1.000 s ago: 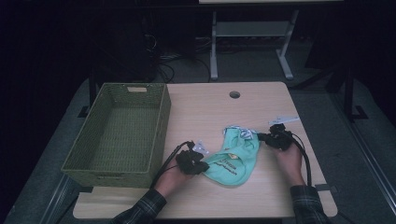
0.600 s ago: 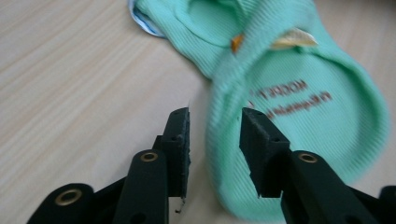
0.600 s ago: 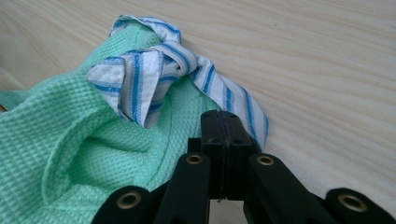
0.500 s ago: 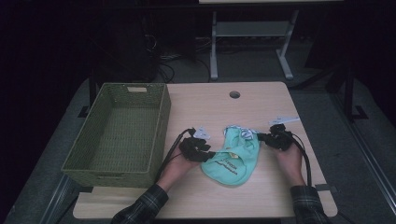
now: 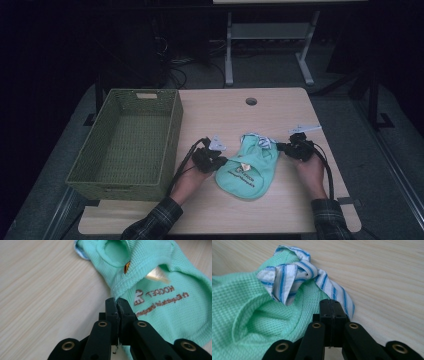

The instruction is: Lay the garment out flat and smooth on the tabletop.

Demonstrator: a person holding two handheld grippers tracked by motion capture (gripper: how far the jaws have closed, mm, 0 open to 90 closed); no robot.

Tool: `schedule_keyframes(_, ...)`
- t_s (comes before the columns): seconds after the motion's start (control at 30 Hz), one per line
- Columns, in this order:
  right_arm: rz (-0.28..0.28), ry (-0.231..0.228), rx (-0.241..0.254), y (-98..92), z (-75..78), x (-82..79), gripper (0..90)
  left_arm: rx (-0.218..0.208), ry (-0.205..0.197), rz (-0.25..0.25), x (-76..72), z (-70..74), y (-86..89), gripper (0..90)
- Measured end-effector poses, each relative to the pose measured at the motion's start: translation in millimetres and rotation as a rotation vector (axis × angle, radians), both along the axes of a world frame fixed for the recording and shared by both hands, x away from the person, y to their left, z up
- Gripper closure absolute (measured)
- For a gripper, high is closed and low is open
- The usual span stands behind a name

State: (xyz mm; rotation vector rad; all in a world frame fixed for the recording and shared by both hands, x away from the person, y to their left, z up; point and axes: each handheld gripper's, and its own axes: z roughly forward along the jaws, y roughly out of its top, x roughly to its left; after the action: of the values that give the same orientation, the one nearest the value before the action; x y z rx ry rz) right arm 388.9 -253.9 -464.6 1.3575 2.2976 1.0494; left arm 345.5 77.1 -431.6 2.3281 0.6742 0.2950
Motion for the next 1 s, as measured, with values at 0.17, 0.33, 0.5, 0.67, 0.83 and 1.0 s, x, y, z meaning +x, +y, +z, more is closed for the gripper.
schedule_keyframes(0.17,-0.007,0.003,-0.009,-2.9,-0.9,1.2,89.8,0.053,-0.007,0.033,-6.6,-3.7,8.1,87.9)
schedule_keyframes(0.33,0.002,-0.001,-0.016,-0.8,-2.4,1.9,89.7,0.058,0.032,0.025,-5.8,-12.1,9.3,86.9)
schedule_keyframes(0.5,0.008,-0.012,0.019,-1.6,2.0,-0.6,76.5,0.011,0.029,0.019,-7.4,-7.4,10.6,76.4)
schedule_keyframes(0.67,0.018,-0.018,0.065,-7.0,11.0,-6.7,79.7,-0.027,0.018,0.019,-6.2,2.3,11.0,72.5)
schedule_keyframes(0.83,0.050,-0.018,0.051,-3.2,18.1,-17.7,88.7,-0.046,0.032,0.002,2.2,8.5,6.9,84.9)
schedule_keyframes(1.0,0.086,-0.016,0.052,5.1,18.5,-28.8,89.6,-0.051,0.037,-0.022,13.0,12.7,0.2,89.4)
